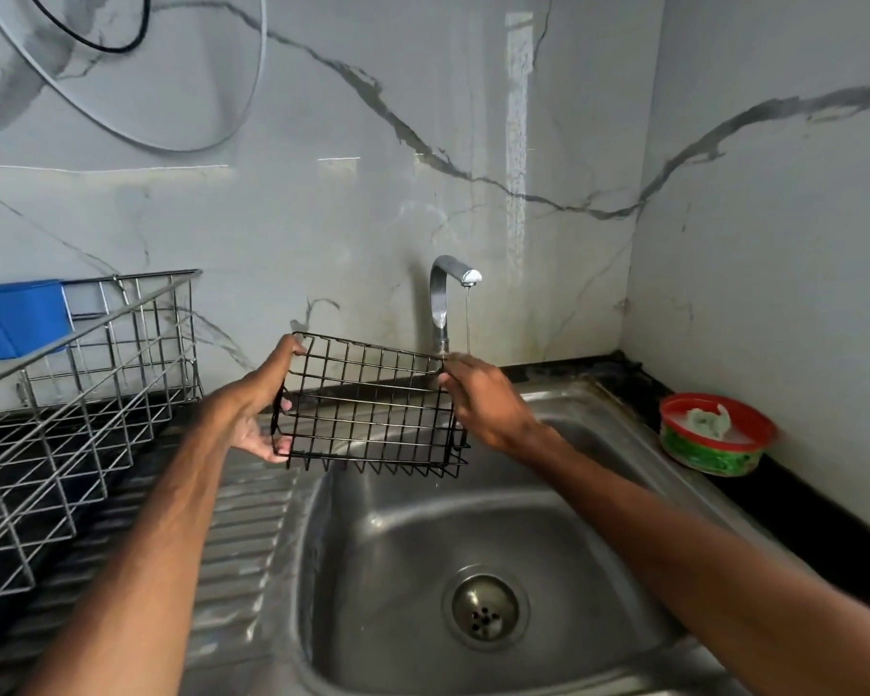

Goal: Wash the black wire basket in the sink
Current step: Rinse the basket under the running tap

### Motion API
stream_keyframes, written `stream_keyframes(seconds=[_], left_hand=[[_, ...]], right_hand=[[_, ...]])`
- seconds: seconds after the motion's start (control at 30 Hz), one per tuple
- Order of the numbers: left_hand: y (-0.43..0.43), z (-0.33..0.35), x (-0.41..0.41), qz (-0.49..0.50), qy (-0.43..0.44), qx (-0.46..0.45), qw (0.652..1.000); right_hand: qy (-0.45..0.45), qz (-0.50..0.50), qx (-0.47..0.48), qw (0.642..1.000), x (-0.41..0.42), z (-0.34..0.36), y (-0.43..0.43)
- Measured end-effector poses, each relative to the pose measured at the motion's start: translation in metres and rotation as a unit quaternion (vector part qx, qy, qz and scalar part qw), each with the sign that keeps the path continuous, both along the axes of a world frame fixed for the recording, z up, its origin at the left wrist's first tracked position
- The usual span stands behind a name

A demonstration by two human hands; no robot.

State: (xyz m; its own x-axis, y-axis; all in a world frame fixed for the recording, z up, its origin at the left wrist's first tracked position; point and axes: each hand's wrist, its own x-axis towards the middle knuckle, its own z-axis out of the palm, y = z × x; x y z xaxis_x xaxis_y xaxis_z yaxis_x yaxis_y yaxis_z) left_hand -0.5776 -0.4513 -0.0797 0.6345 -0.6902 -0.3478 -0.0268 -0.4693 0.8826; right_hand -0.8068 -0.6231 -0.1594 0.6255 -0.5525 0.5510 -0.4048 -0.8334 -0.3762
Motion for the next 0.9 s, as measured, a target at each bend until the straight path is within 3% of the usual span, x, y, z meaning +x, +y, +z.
stream_keyframes(seconds=[0.13,0.37,0.5,0.63,0.73,0.9], left_hand=[[-0.005,-0.002,-0.018,-0.012,-0.009,0.001,1.0],[-0.015,-0.002,-0.028,-0.029,-0.003,0.04,0.999],[-0.019,-0.01,-0.024,-0.019,0.023,0.02,0.999],[-0.023,-0.016,-0.019,-0.005,0.072,-0.016,0.997],[-0.027,-0.021,-0.017,-0.023,0.074,-0.02,0.997],[-0.027,-0.02,-0.022,-0.084,0.093,0.052,0.991]], right_hand=[[-0.053,-0.009,0.006,0.999,-0.014,-0.002,-0.009],[0.024,0.043,0.067,0.997,-0.034,-0.008,-0.008],[-0.068,-0.008,0.11,0.992,-0.03,-0.004,-0.003],[-0.188,-0.051,0.273,0.942,-0.022,0.0,0.01],[-0.196,-0.072,0.382,0.9,-0.018,-0.001,0.009],[-0.183,-0.118,0.404,0.888,-0.02,-0.007,0.006]])
